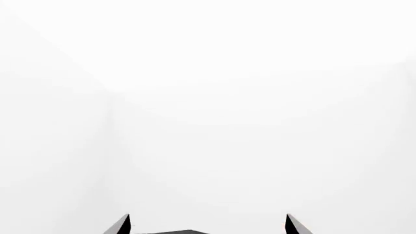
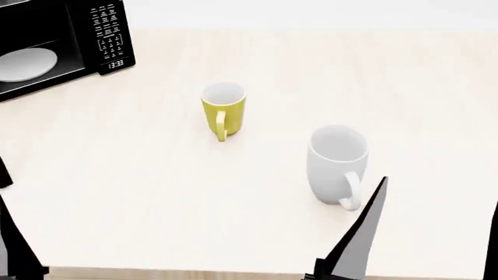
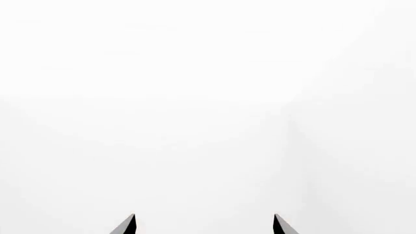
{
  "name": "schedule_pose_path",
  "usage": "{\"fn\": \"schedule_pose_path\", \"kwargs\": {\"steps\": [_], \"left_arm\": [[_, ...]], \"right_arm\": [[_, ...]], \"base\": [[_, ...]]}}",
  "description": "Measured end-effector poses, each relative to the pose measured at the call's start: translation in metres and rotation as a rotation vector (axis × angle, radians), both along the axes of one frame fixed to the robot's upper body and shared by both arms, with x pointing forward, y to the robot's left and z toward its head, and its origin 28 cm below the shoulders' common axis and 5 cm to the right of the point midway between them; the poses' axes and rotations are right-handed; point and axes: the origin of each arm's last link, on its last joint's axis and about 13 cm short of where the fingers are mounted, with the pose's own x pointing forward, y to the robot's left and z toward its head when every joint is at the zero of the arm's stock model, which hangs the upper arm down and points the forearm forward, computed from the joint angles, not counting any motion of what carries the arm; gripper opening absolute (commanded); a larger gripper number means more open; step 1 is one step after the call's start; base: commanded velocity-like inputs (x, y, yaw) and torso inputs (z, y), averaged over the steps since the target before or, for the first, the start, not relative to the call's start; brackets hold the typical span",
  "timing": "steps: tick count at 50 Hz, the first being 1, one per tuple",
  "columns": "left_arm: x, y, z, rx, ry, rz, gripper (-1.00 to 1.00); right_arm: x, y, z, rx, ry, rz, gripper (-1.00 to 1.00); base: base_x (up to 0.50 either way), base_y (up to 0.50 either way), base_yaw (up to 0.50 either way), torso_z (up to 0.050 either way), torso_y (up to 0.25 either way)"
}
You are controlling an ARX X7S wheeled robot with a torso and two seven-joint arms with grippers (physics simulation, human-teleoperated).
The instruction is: Close the microwave.
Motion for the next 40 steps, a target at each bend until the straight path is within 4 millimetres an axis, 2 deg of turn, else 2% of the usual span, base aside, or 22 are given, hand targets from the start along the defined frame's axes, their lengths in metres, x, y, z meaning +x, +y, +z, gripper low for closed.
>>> {"fn": "schedule_pose_path", "kwargs": {"steps": [40], "left_arm": [[-0.0011,0.0008,0.0012,0.000,-0.014,0.009,1.00]], "right_arm": [[-0.0028,0.0051,-0.0046,-0.020,-0.008,0.017,1.00]], "base": [[0.00,0.50,0.00,0.000,0.000]]}}
